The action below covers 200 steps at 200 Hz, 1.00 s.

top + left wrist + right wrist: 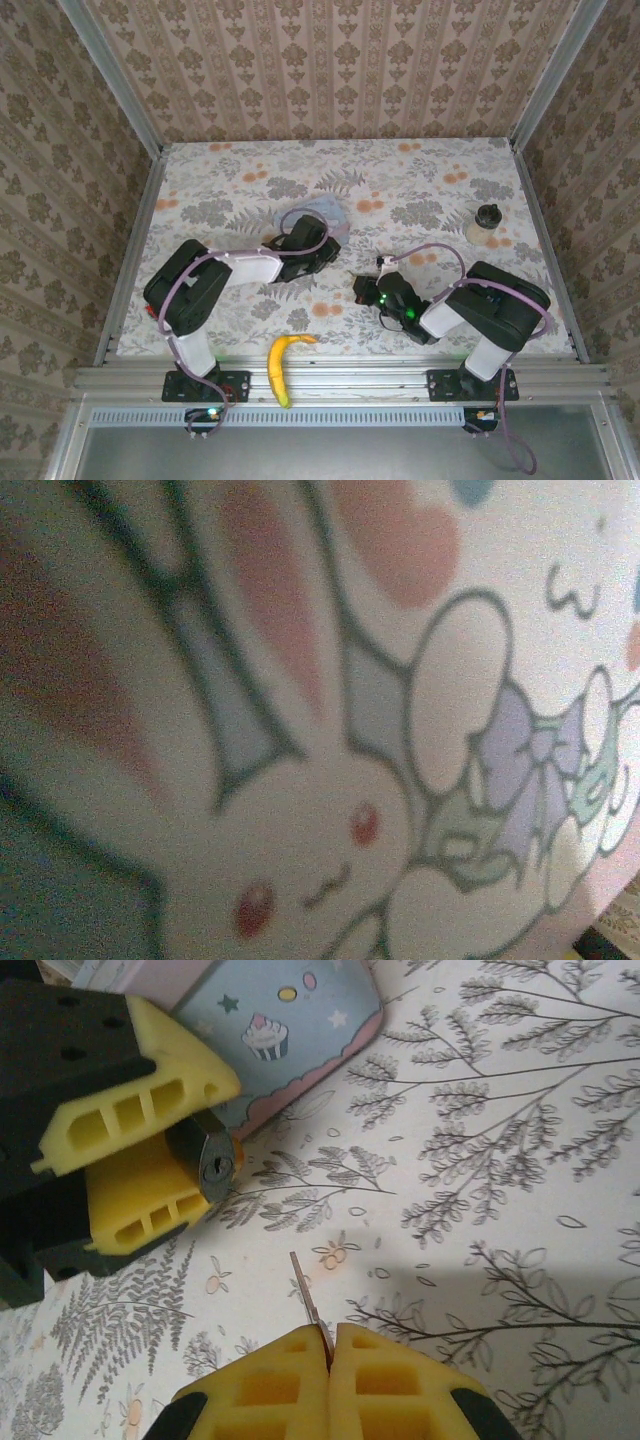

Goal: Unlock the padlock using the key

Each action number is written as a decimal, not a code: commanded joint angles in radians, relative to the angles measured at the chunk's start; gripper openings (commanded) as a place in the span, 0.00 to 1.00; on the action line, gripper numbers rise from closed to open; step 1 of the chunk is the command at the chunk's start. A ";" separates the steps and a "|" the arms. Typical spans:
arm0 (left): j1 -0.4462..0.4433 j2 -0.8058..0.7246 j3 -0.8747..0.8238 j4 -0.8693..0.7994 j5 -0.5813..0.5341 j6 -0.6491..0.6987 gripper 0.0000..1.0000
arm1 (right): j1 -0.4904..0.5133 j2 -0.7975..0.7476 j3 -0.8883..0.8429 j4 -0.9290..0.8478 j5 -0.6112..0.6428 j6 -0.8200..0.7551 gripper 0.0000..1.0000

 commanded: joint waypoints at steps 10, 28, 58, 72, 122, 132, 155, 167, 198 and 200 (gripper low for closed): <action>-0.015 0.061 0.052 -0.009 0.108 -0.056 0.00 | -0.016 -0.019 -0.028 0.024 -0.008 0.013 0.00; -0.014 0.060 0.065 -0.027 0.114 -0.039 0.00 | -0.018 -0.032 -0.024 0.007 -0.011 0.007 0.00; -0.014 0.055 0.068 -0.033 0.117 -0.028 0.00 | -0.019 -0.028 -0.010 -0.003 -0.013 0.004 0.00; -0.012 0.055 0.068 -0.033 0.120 -0.027 0.00 | -0.019 -0.018 -0.002 0.000 -0.019 0.005 0.00; -0.009 0.055 0.064 -0.031 0.122 -0.029 0.00 | -0.019 0.008 0.007 0.018 -0.030 0.014 0.00; -0.009 0.056 0.064 -0.031 0.121 -0.026 0.00 | -0.019 0.009 0.005 0.023 -0.028 0.014 0.00; -0.008 0.059 0.065 -0.031 0.123 -0.028 0.00 | -0.019 0.009 0.002 0.024 -0.027 0.017 0.00; -0.008 0.061 0.068 -0.030 0.124 -0.029 0.00 | -0.019 0.008 0.001 0.024 -0.027 0.018 0.00; -0.009 0.061 0.068 -0.028 0.124 -0.029 0.00 | -0.019 0.002 -0.002 0.020 -0.024 0.018 0.00; -0.009 0.061 0.068 -0.028 0.124 -0.028 0.00 | -0.018 0.001 -0.002 0.020 -0.023 0.018 0.00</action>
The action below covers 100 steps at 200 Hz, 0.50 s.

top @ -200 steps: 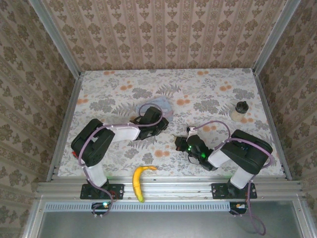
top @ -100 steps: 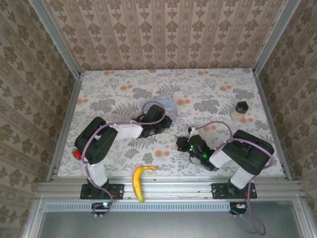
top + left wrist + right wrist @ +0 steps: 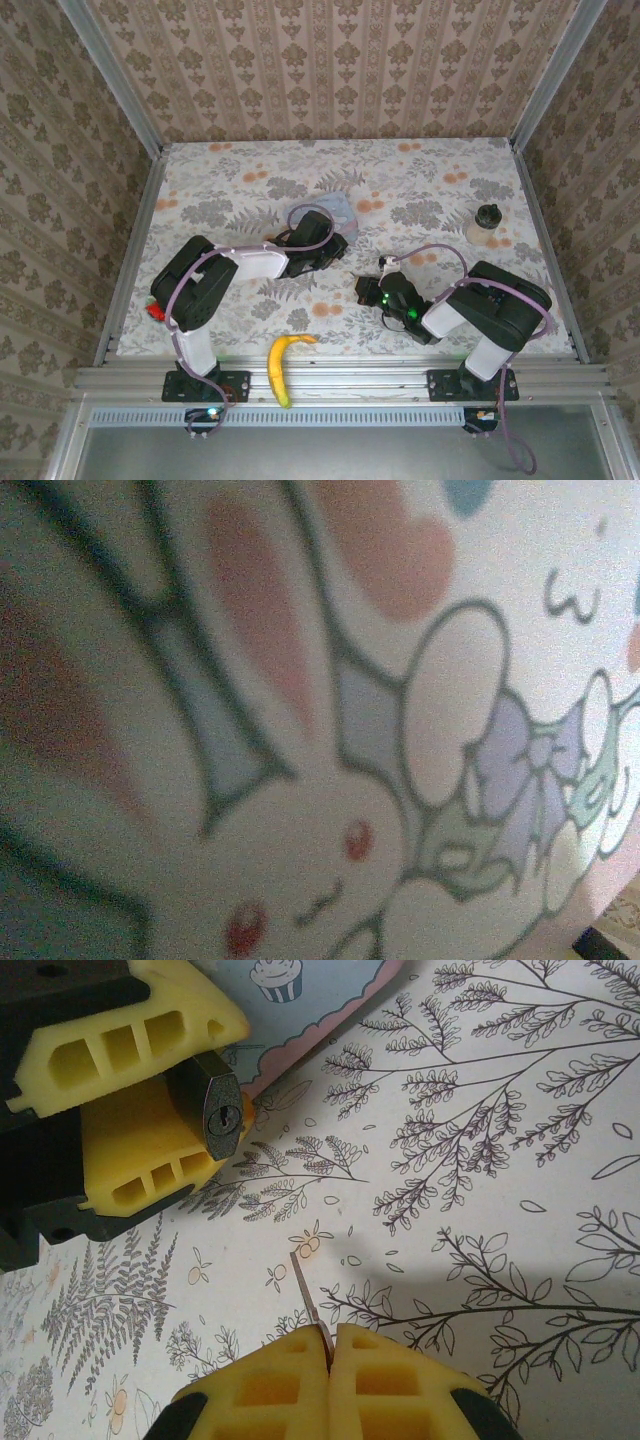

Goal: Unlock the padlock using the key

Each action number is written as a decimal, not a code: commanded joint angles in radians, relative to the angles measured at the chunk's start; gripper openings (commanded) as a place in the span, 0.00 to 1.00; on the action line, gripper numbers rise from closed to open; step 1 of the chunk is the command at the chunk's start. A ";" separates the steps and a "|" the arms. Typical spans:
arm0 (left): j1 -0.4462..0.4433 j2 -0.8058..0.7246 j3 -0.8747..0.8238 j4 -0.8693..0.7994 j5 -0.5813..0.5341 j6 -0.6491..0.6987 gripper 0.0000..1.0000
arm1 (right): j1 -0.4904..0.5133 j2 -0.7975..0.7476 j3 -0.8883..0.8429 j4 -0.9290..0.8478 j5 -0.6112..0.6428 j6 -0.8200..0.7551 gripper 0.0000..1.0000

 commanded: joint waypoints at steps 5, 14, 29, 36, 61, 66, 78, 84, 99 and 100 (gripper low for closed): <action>-0.002 0.026 0.015 -0.027 0.081 -0.033 0.00 | -0.005 0.003 0.006 0.022 0.006 0.018 0.00; -0.002 0.027 0.015 -0.028 0.081 -0.033 0.00 | -0.004 0.003 0.006 0.021 0.006 0.016 0.00; -0.002 0.027 0.015 -0.028 0.081 -0.034 0.00 | -0.004 -0.001 0.004 0.020 0.005 0.017 0.00; -0.002 0.027 0.015 -0.027 0.081 -0.033 0.00 | -0.004 -0.003 0.004 0.020 0.008 0.018 0.00; -0.002 0.024 0.015 -0.025 0.081 -0.033 0.00 | -0.005 -0.012 0.004 0.010 0.009 0.016 0.00; -0.002 0.024 0.013 -0.025 0.081 -0.034 0.00 | -0.005 -0.013 0.004 0.008 0.009 0.015 0.00; -0.002 0.024 0.013 -0.024 0.082 -0.034 0.00 | -0.004 -0.017 0.003 0.008 0.010 0.014 0.00; -0.002 0.024 0.011 -0.024 0.081 -0.036 0.00 | -0.005 -0.018 0.002 0.008 0.012 0.014 0.00; -0.002 0.023 0.012 -0.025 0.081 -0.039 0.00 | -0.004 -0.020 0.001 0.008 0.012 0.013 0.00; -0.002 0.023 0.012 -0.024 0.082 -0.039 0.00 | -0.005 -0.020 0.001 0.008 0.012 0.014 0.00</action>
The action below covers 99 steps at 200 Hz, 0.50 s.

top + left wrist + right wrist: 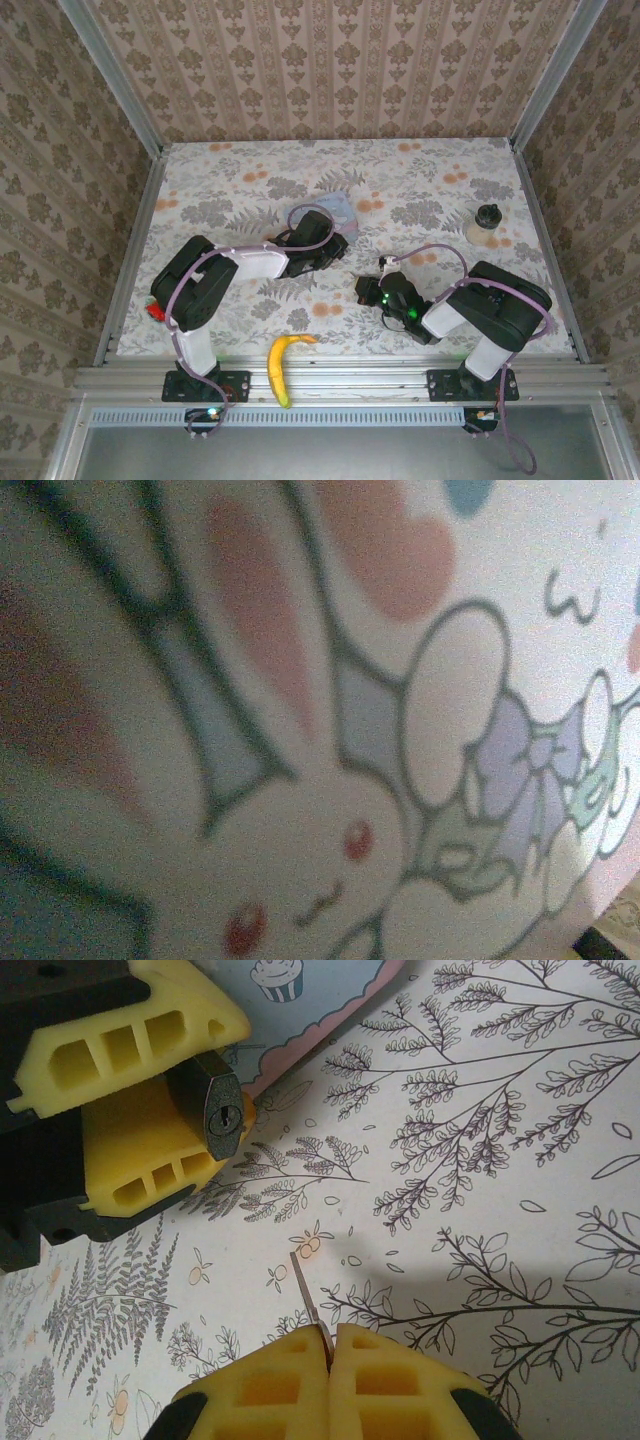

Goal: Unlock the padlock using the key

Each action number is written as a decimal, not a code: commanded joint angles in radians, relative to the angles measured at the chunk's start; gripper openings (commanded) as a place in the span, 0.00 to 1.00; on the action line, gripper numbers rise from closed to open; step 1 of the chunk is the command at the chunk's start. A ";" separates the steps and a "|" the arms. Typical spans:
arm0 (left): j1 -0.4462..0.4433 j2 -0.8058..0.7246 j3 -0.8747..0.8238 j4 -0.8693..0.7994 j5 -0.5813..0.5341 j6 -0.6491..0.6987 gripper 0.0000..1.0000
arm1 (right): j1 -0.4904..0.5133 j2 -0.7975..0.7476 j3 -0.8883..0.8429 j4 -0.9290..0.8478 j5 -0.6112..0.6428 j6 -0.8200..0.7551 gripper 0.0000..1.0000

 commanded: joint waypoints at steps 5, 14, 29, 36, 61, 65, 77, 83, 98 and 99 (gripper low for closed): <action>-0.002 0.021 0.011 -0.024 0.081 -0.039 0.00 | -0.004 -0.017 0.001 0.009 0.013 0.011 0.00; -0.002 0.023 0.012 -0.025 0.081 -0.042 0.00 | -0.004 -0.018 0.001 0.009 0.013 0.011 0.00; -0.002 0.025 0.012 -0.025 0.084 -0.043 0.00 | -0.004 -0.019 0.000 0.009 0.012 0.012 0.00; -0.002 0.027 0.012 -0.022 0.087 -0.047 0.00 | -0.004 -0.020 0.000 0.010 0.014 0.014 0.00; -0.002 0.034 0.012 -0.013 0.098 -0.058 0.00 | -0.004 -0.025 0.002 0.004 0.011 0.015 0.00; -0.001 0.035 0.013 -0.013 0.099 -0.059 0.00 | -0.005 -0.026 0.003 0.000 0.011 0.015 0.00; -0.001 0.038 0.013 -0.012 0.101 -0.063 0.00 | -0.005 -0.031 0.007 -0.007 0.010 0.012 0.00; 0.000 0.040 0.015 -0.011 0.103 -0.064 0.00 | -0.004 -0.032 0.008 -0.010 0.010 0.011 0.00; 0.001 0.040 0.017 -0.011 0.105 -0.065 0.00 | -0.004 -0.037 0.007 -0.010 0.010 0.008 0.00; 0.001 0.040 0.017 -0.011 0.104 -0.065 0.00 | -0.005 -0.037 0.007 -0.010 0.010 0.008 0.00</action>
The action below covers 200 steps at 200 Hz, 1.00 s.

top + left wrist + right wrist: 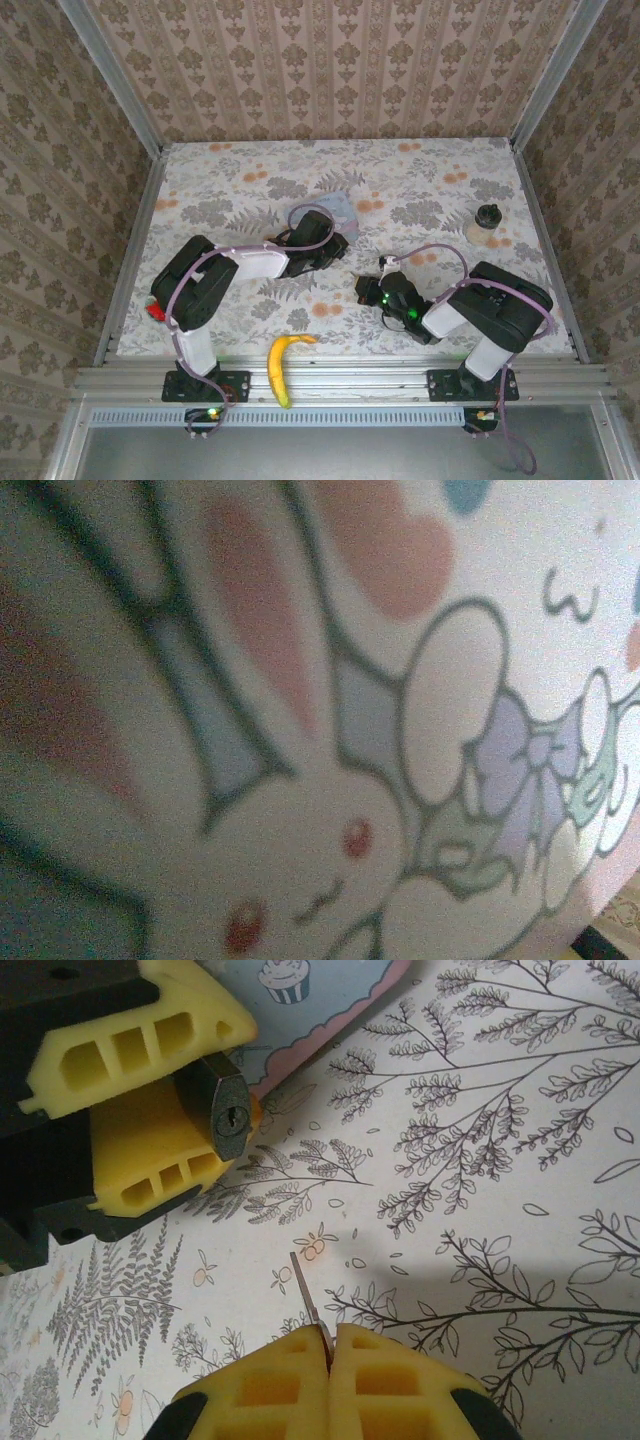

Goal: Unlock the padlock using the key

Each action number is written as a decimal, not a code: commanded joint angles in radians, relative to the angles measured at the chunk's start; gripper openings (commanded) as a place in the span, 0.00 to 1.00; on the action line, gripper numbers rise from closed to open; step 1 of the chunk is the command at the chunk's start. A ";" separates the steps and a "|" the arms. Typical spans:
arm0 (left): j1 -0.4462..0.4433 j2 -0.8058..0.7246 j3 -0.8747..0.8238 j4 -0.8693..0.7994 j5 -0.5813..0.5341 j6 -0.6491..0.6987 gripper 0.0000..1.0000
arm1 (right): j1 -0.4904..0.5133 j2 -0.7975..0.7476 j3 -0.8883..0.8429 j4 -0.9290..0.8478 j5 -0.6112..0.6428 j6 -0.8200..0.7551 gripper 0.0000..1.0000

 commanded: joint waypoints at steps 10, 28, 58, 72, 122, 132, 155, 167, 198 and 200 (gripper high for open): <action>0.003 0.036 0.013 -0.013 0.102 -0.065 0.00 | -0.004 -0.031 0.006 -0.007 0.013 0.006 0.00; 0.003 0.035 0.010 -0.013 0.108 -0.069 0.00 | -0.004 -0.034 0.004 -0.002 0.015 0.004 0.00; 0.003 0.033 0.004 -0.004 0.114 -0.081 0.00 | -0.004 -0.023 -0.006 0.035 0.017 0.003 0.00; 0.004 0.033 0.000 0.003 0.119 -0.086 0.00 | -0.006 -0.012 -0.010 0.053 0.020 0.007 0.00; -0.001 0.032 -0.004 0.006 0.122 -0.088 0.00 | -0.022 0.063 0.013 0.162 0.000 0.016 0.00; -0.002 0.033 -0.005 0.006 0.122 -0.088 0.00 | -0.023 0.075 0.022 0.174 -0.001 0.012 0.00; -0.003 0.032 -0.009 0.008 0.125 -0.091 0.00 | -0.025 0.088 0.040 0.181 0.013 -0.001 0.00; -0.003 0.033 -0.009 0.006 0.126 -0.090 0.00 | -0.026 0.089 0.044 0.183 0.022 -0.012 0.00; -0.004 0.037 -0.013 0.007 0.133 -0.094 0.00 | -0.029 0.086 0.057 0.181 0.044 -0.030 0.00; -0.003 0.038 -0.013 0.007 0.133 -0.094 0.00 | -0.029 0.087 0.058 0.181 0.046 -0.030 0.00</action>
